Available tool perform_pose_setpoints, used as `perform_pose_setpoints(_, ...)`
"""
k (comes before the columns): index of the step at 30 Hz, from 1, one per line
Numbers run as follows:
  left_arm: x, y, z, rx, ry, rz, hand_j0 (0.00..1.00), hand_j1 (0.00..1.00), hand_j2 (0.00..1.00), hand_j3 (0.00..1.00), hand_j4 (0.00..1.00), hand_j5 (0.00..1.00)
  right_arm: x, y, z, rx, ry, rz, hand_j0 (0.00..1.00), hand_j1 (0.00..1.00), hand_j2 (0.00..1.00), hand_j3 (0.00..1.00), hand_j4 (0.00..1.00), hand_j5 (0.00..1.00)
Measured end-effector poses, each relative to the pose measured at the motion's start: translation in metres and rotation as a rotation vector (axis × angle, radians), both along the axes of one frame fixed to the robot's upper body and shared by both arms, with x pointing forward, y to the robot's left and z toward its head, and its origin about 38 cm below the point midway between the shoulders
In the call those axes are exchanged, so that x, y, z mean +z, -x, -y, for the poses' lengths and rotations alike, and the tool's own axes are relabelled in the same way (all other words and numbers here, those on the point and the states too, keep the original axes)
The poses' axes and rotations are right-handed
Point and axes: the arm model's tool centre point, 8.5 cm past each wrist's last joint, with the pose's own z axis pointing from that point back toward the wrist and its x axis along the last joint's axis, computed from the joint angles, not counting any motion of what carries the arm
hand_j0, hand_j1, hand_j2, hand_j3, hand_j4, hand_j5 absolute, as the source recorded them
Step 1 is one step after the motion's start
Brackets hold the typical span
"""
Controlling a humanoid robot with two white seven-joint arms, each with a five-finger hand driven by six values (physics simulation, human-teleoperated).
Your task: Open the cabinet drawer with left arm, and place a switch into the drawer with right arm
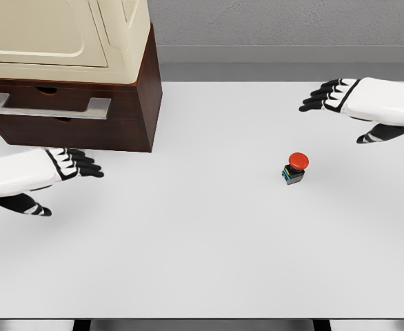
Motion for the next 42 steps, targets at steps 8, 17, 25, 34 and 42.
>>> perform_pose_setpoints(8,0.016,-0.007,0.0,-0.005,-0.015,0.043,1.0,1.0,1.0,1.0,1.0,1.0,-0.009,0.001,-0.004,0.011,0.008,-0.026,1.0,1.0,1.0,1.0,1.0,1.0)
perform_pose_setpoints(17,0.049,-0.012,-0.013,0.023,-0.016,0.092,0.95,0.95,0.95,0.95,0.95,0.95,-0.043,0.004,-0.017,0.048,0.064,-0.104,1.0,1.0,1.0,1.0,1.0,1.0)
perform_pose_setpoints(25,0.067,-0.023,-0.047,0.129,-0.011,0.107,0.95,0.95,0.95,0.95,0.95,0.95,-0.049,0.0,-0.013,0.031,0.065,-0.117,1.0,1.0,1.0,1.0,1.0,1.0)
perform_pose_setpoints(34,0.074,-0.02,-0.036,0.122,0.134,0.058,1.0,1.0,1.0,1.0,1.0,1.0,-0.068,-0.002,-0.015,0.03,0.072,-0.167,1.0,1.0,1.0,1.0,1.0,1.0)
perform_pose_setpoints(42,0.074,-0.01,-0.018,0.06,0.208,-0.045,1.0,1.0,1.0,1.0,1.0,1.0,-0.071,-0.01,-0.027,0.046,0.075,-0.163,1.0,1.0,1.0,1.0,1.0,1.0)
